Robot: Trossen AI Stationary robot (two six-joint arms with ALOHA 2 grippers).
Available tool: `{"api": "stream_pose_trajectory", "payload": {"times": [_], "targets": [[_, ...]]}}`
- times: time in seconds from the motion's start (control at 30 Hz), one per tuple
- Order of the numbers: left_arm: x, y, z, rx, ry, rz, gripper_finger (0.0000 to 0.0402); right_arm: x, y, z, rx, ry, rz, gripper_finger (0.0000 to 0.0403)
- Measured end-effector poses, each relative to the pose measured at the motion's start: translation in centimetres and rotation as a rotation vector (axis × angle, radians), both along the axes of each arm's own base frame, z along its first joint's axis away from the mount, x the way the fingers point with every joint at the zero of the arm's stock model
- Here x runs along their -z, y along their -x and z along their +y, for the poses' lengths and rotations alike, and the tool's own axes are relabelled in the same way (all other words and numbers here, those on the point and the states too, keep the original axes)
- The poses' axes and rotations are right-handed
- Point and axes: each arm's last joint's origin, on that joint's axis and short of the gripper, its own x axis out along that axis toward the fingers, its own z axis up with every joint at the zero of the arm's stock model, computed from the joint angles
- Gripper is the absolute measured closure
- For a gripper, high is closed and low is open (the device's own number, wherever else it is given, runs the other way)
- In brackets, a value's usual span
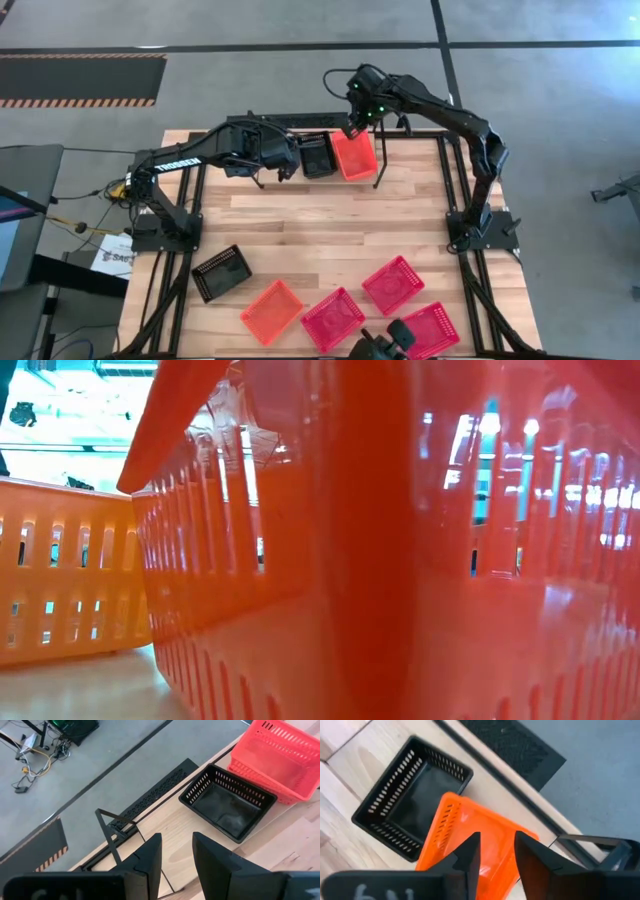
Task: Stack baskets on shelf by color
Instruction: Stack the top orange bin on top of the orange bin on the shelf
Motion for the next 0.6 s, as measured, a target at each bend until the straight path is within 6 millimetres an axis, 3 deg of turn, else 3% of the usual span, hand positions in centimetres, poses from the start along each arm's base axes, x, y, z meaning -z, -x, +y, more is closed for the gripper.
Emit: {"api": "stream_pose_trajectory", "payload": {"times": [0.43, 0.6], "targets": [[-0.1, -0.2, 0.0, -0.01, 0.002, -0.031, 0.0304, 2.9, -0.2, -0.5, -0.008, -0.027, 0.021, 0.0387], [-0.1, -0.2, 0.0, -0.021, 0.006, -0.042, 0.0304, 3.4, -0.4, -1.0, -0.004, -0.002, -0.013, 0.0394]]}}
